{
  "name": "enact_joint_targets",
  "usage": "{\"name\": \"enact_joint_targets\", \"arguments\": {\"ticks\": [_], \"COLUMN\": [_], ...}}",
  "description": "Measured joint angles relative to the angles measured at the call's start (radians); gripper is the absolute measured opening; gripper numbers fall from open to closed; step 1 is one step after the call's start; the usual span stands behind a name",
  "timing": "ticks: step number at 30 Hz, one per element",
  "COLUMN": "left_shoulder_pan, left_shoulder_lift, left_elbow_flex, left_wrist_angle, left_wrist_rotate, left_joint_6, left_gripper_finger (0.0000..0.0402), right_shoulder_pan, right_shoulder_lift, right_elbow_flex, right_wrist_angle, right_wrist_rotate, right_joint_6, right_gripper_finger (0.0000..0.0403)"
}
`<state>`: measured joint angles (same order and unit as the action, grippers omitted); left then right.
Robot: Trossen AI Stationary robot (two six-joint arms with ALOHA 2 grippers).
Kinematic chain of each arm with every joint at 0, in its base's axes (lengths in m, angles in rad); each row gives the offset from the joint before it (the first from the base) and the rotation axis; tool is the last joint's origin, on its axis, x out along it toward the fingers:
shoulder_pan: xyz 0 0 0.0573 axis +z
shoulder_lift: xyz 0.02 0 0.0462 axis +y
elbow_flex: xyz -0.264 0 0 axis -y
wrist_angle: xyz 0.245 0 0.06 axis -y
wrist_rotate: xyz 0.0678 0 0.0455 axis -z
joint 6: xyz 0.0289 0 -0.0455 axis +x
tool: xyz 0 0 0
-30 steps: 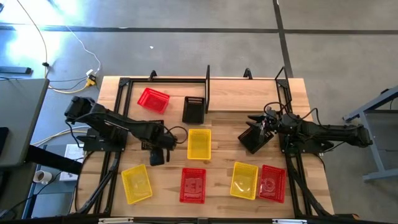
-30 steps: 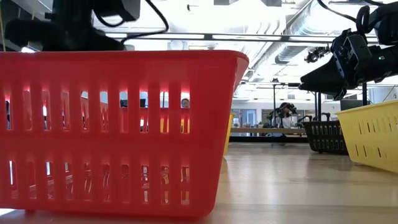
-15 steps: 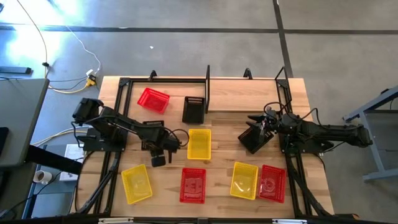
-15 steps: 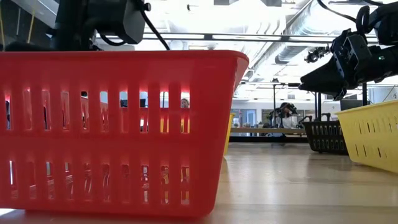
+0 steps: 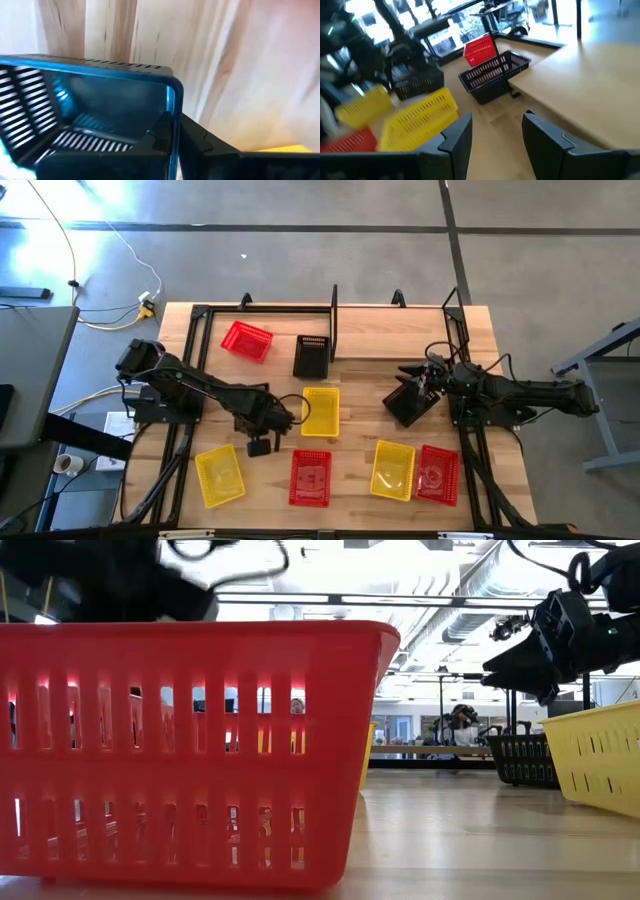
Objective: Stack baskets on shelf by color
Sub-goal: Put the bottom left black basket on the shelf
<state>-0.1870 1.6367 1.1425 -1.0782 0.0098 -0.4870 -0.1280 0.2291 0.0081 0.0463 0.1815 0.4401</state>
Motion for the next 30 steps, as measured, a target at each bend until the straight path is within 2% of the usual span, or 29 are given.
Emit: {"name": "enact_joint_targets", "arguments": {"ticks": [5, 9, 23, 30], "left_shoulder_pan": [-0.034, -0.052, -0.065, -0.057], "left_shoulder_lift": [0.0, 0.0, 0.0, 0.0], "left_elbow_flex": [0.11, 0.205, 0.444, 0.513], "left_wrist_angle": [-0.051, -0.106, -0.137, -0.137], "left_wrist_rotate": [-0.05, -0.093, -0.25, -0.306], "left_joint_6": [-0.003, 0.004, 0.167, 0.323], "left_gripper_finger": [0.0003, 0.0003, 0.0003, 0.0003], "right_shoulder_pan": [0.0, 0.0, 0.0, 0.0], "right_shoulder_lift": [0.0, 0.0, 0.0, 0.008], "right_elbow_flex": [0.0, 0.0, 0.007, 0.146], "right_wrist_angle": [0.0, 0.0, 0.002, 0.056], "right_wrist_rotate": [-0.001, -0.001, 0.001, -0.042], "right_joint_6": [0.315, 0.487, 0.627, 0.605], "right_gripper_finger": [0.0158, 0.0158, 0.0158, 0.0158]}}
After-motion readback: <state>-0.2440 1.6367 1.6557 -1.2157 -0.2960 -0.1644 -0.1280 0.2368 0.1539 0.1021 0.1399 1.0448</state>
